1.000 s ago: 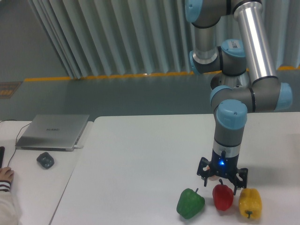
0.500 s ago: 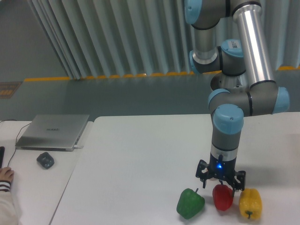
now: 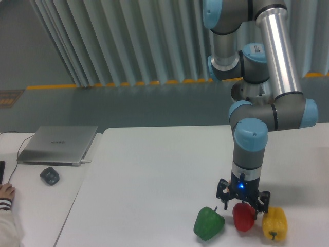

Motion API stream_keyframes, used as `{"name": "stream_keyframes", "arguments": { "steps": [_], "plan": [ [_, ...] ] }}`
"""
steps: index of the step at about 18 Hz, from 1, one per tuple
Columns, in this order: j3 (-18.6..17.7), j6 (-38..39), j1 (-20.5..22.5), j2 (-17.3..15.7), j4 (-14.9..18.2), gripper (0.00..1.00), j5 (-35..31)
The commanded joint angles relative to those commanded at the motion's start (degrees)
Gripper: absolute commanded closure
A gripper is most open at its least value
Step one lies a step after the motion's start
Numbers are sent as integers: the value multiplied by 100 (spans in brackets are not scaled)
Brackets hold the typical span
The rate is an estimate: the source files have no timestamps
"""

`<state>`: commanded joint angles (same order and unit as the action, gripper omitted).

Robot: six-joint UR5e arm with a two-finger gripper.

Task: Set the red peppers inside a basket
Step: 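Lower the gripper around the red pepper, nudging it between fingers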

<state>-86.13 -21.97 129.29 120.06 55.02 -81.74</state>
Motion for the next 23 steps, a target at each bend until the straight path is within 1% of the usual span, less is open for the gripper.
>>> {"name": "stream_keyframes", "arguments": {
  "steps": [1, 2, 5, 11, 12, 13, 14, 15, 23],
  "plan": [
    [-9, -9, 0, -9, 0, 30, 0],
    [-9, -9, 0, -9, 0, 35, 0],
    [0, -157, 44, -96, 9, 38, 9],
    [-9, -658, 255, -448, 79, 38, 26],
    [-17, -650, 255, -440, 79, 40, 26],
    [-35, -650, 246, -439, 79, 39, 0],
    [-61, -659, 246, -439, 79, 16, 9],
    [-35, -650, 237, -422, 70, 0, 9],
    [-62, -598, 141, -334, 62, 0, 9]
  ]
}}
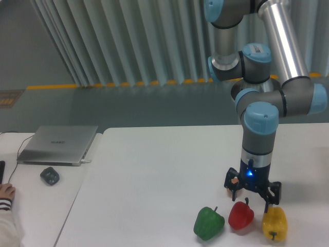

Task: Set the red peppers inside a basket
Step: 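Lower the gripper around the red pepper, nudging it between fingers, then close the gripper on the red bell pepper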

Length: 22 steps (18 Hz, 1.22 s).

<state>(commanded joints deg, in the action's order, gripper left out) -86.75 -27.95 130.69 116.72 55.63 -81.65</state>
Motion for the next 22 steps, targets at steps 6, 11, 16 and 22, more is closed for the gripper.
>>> {"name": "stream_keyframes", "arguments": {
  "steps": [6, 11, 16, 22],
  "plan": [
    [35, -17, -158, 184, -9, 0, -9],
    [44, -35, -211, 246, -18, 0, -9],
    [35, -53, -220, 378, -44, 0, -131],
    [44, -70, -229, 387, -44, 7, -167]
  ]
}}
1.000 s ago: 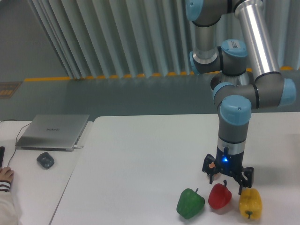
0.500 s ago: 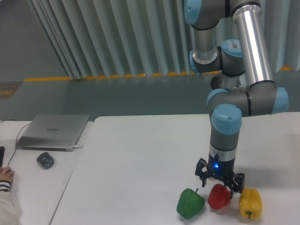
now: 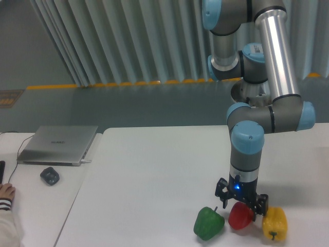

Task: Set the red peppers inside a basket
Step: 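Close the gripper on the red bell pepper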

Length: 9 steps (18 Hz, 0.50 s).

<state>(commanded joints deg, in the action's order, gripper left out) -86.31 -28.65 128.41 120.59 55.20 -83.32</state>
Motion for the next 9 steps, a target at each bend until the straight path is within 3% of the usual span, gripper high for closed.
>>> {"name": "stream_keyframes", "arguments": {
  "steps": [1, 5, 9],
  "plan": [
    [0, 9, 0, -9, 0, 23, 0],
    [9, -9, 0, -70, 26, 59, 0],
    [78, -26, 35, -201, 61, 63, 17]
  ]
}}
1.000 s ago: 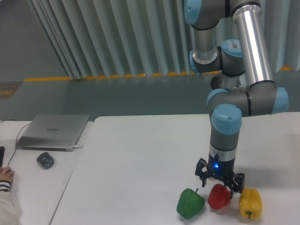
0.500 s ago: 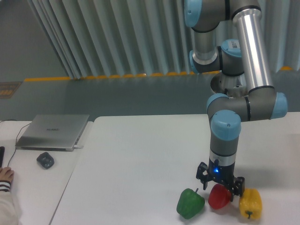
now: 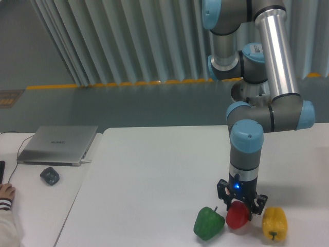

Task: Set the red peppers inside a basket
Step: 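Close the gripper on the red bell pepper, then lift the red pepper and carry it away past the table edge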

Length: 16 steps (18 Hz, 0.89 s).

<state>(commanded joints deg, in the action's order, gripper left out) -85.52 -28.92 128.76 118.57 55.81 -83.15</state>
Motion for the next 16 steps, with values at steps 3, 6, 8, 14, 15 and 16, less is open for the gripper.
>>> {"name": "stream_keyframes", "arguments": {
  "steps": [3, 6, 8, 14, 15, 16],
  "plan": [
    [18, -149, 18, -106, 78, 63, 9],
    [106, -876, 202, -361, 622, 63, 9],
    [168, -1771, 368, -554, 1096, 63, 9],
    [150, -3714, 861, -932, 1599, 63, 0],
    [141, -4031, 975, -959, 1695, 63, -17],
    [133, -4330, 1072, -985, 1757, 63, -35]
  ]
}}
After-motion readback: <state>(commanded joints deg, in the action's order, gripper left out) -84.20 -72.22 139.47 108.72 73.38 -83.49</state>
